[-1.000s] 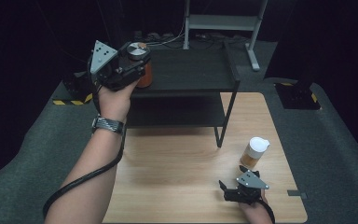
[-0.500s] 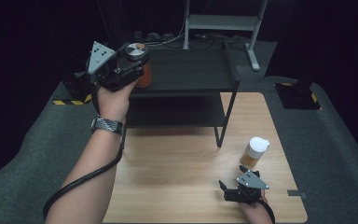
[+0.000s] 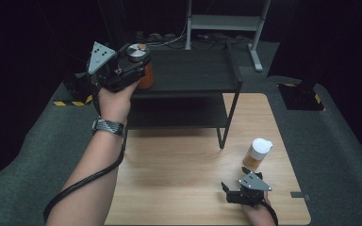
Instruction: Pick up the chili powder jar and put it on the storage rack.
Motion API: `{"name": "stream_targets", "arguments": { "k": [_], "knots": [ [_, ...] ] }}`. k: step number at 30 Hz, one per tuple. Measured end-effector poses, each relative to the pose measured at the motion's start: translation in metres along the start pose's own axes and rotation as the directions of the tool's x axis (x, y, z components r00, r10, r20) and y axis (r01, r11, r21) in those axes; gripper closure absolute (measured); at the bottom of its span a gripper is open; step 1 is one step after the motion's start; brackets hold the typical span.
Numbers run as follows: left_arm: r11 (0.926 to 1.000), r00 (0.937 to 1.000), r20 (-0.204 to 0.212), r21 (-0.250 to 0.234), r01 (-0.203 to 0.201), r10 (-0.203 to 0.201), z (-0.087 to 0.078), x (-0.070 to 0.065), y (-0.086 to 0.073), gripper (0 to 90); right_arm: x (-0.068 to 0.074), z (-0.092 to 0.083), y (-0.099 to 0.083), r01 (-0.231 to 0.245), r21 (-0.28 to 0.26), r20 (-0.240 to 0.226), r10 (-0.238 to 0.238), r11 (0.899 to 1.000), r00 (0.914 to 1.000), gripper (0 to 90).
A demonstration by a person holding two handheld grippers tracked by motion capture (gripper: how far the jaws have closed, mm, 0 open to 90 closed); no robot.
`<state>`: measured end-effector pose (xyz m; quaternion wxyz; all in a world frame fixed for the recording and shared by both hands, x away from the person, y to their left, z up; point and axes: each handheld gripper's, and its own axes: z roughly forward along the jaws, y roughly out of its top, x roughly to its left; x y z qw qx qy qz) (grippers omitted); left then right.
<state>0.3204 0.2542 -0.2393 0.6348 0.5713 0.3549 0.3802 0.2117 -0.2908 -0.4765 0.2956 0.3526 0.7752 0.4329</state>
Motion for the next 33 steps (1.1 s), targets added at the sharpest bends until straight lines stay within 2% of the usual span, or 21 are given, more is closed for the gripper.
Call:
{"name": "stream_targets", "arguments": {
  "k": [3,9,13,17,22,33],
  "knots": [
    [0.9998,0.9999,-0.007,0.011,-0.014,0.014,0.000,-0.001,0.001,26.4,0.000,0.000,0.000,0.000,0.000,-0.001,0.000,1.000,1.0000,1.7],
    [0.9997,0.9996,-0.028,0.024,-0.004,0.005,-0.002,-0.004,0.002,6.9,0.000,0.000,0.000,0.003,0.002,-0.002,-0.003,1.000,1.0000,1.7],
    [0.9996,0.9995,-0.026,0.024,-0.016,0.016,-0.007,-0.005,0.002,0.4,0.001,0.000,0.001,0.004,0.005,0.000,-0.004,1.000,1.0000,1.7],
    [0.9998,0.9996,-0.027,0.015,-0.011,0.011,-0.014,-0.003,0.002,0.3,0.000,0.000,0.000,0.004,0.002,-0.002,-0.004,1.000,1.0000,1.7],
    [0.9991,0.9990,-0.021,0.018,-0.039,0.039,-0.022,-0.003,0.000,0.3,0.001,0.000,0.001,0.010,0.005,-0.001,-0.010,1.000,0.9999,1.7],
    [0.9991,0.9986,-0.039,0.021,-0.036,0.037,-0.036,-0.006,0.000,0.3,0.001,0.000,0.001,0.012,0.004,-0.001,-0.012,1.000,0.9999,1.8]
  ]
}}
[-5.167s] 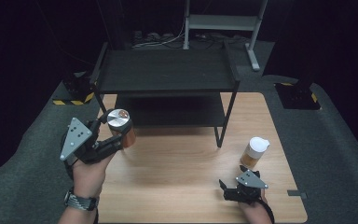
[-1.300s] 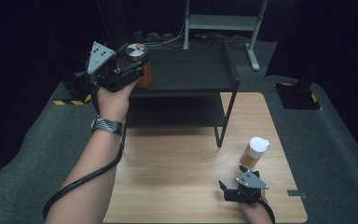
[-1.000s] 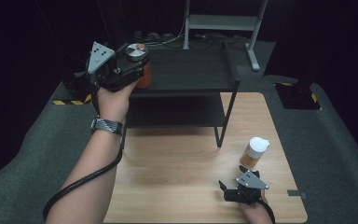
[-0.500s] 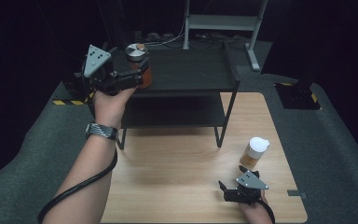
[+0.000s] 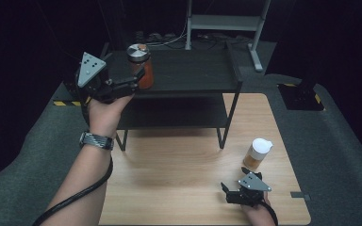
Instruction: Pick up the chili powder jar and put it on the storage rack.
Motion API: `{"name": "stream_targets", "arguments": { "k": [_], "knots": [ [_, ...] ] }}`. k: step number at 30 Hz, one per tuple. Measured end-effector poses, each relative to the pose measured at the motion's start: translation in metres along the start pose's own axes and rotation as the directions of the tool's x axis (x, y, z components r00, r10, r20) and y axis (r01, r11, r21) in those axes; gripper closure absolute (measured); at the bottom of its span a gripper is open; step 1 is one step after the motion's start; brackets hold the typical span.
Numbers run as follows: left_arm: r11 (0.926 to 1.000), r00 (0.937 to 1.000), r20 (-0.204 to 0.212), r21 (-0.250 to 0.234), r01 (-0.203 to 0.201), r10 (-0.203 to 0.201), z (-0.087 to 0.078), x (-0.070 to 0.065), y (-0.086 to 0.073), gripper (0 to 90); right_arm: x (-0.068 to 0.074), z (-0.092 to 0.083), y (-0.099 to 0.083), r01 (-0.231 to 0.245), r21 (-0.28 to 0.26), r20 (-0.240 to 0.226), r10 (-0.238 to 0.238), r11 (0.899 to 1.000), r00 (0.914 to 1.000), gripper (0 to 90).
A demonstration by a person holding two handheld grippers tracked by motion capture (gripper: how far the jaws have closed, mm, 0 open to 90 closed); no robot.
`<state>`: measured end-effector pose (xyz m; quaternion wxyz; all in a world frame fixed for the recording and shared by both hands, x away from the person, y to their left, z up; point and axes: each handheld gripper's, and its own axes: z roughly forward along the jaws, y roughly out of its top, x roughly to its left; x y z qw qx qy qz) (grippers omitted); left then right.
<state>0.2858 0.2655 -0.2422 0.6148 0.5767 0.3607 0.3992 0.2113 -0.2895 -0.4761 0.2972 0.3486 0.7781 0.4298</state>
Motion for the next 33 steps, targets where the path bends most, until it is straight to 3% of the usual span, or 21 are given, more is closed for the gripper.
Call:
{"name": "stream_targets", "arguments": {
  "k": [25,33],
  "knots": [
    [0.9999,0.9999,0.007,-0.008,-0.011,0.012,-0.041,-0.007,-0.022,0.3,0.001,0.000,0.000,0.001,0.000,0.005,-0.001,1.000,1.0000,1.8],
    [0.9995,0.9998,-0.001,0.025,-0.021,0.021,-0.053,-0.012,-0.037,0.3,0.001,0.000,0.000,0.007,-0.001,0.005,-0.007,1.000,1.0000,1.8]
  ]
}}
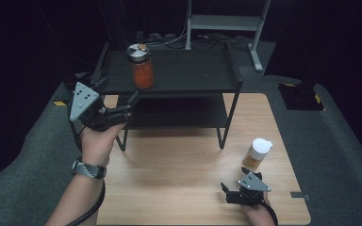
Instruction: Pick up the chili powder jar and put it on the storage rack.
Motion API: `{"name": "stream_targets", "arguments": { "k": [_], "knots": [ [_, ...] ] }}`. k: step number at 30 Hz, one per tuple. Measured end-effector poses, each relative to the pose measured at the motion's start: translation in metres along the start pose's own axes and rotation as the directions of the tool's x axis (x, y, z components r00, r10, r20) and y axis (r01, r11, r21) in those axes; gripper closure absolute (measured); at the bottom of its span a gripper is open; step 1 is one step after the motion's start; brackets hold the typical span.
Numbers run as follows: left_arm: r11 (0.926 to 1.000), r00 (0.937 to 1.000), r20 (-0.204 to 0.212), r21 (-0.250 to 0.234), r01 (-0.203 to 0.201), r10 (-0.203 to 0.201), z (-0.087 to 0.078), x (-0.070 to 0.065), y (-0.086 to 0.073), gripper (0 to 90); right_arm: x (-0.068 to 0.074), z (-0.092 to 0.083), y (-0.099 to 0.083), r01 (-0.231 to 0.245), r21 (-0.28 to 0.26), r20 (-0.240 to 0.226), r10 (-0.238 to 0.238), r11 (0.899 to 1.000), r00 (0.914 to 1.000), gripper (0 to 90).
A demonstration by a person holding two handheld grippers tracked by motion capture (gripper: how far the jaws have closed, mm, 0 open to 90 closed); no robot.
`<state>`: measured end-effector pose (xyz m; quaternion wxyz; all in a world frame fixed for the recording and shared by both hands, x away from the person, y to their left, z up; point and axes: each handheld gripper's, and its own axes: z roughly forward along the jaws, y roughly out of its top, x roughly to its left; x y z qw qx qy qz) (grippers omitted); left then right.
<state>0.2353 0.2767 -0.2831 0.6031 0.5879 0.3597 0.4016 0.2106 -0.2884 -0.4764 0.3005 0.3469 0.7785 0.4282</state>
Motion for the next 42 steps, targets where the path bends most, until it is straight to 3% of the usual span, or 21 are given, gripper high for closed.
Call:
{"name": "stream_targets", "arguments": {
  "k": [2,6,23,42],
  "knots": [
    [0.9999,0.9999,0.005,0.004,0.011,-0.011,-0.002,0.001,-0.005,0.3,0.000,0.000,0.000,0.003,0.000,-0.001,-0.003,1.000,1.0000,1.8],
    [0.9999,0.9999,0.002,0.011,-0.010,0.010,-0.007,-0.002,-0.011,0.3,0.000,0.000,0.000,0.003,0.002,-0.001,-0.003,1.000,1.0000,1.7],
    [0.9984,0.9997,0.020,0.055,-0.013,0.012,-0.028,-0.009,-0.044,0.3,0.001,0.000,0.001,0.007,0.005,0.000,-0.007,1.000,1.0000,1.8],
    [0.9851,0.9990,0.045,0.172,-0.008,0.000,-0.047,-0.013,-0.091,0.3,0.002,0.001,0.001,0.020,0.005,0.004,-0.020,1.000,0.9998,1.8]
  ]
}}
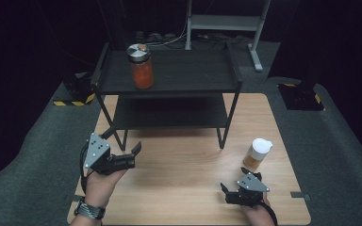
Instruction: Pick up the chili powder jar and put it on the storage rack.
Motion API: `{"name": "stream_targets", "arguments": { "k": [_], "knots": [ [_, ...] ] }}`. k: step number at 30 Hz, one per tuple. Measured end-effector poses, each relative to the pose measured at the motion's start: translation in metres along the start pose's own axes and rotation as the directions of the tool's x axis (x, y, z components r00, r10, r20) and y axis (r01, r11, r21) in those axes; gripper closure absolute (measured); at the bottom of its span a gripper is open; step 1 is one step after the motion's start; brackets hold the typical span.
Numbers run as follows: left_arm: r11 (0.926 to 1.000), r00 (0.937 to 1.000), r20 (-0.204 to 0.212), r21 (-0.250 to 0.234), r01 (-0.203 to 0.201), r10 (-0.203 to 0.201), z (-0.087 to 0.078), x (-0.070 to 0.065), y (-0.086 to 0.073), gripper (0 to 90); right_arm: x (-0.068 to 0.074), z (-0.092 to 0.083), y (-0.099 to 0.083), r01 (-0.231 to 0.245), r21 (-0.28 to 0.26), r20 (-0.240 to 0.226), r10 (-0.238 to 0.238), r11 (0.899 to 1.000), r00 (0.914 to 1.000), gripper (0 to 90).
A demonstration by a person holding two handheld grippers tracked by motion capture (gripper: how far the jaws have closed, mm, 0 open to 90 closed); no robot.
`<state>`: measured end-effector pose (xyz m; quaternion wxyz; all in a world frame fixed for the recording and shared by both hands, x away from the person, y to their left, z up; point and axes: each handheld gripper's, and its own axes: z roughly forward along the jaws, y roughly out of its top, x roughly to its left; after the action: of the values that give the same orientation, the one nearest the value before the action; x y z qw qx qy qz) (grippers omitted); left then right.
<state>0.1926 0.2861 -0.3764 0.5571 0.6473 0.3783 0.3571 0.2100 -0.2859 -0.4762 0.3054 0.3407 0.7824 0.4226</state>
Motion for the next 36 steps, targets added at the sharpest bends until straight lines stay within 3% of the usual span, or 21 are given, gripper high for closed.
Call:
{"name": "stream_targets", "arguments": {
  "k": [9,17,24,27,36],
  "knots": [
    [0.9968,0.9999,0.007,0.079,0.011,-0.011,0.001,-0.005,-0.036,0.3,0.001,0.000,0.001,0.002,0.003,0.002,-0.002,1.000,1.0000,1.8],
    [0.9896,0.9997,0.014,0.143,0.017,-0.019,0.000,-0.006,-0.064,0.3,0.002,0.000,0.001,0.007,0.003,0.007,-0.007,1.000,1.0000,1.8],
    [0.9816,0.9983,0.001,0.182,0.057,-0.058,-0.001,-0.005,-0.084,0.3,0.003,0.000,0.001,0.009,0.004,0.012,-0.009,1.000,0.9999,1.8],
    [0.9759,0.9988,0.007,0.213,0.047,-0.049,0.002,-0.003,-0.089,0.3,0.004,0.000,0.001,0.011,0.006,0.015,-0.011,1.000,0.9998,1.8],
    [0.9482,0.9999,-0.003,0.317,0.013,-0.013,0.010,-0.002,-0.098,0.3,0.004,0.000,0.001,0.010,0.006,0.016,-0.010,1.000,0.9998,1.8]
  ]
}}
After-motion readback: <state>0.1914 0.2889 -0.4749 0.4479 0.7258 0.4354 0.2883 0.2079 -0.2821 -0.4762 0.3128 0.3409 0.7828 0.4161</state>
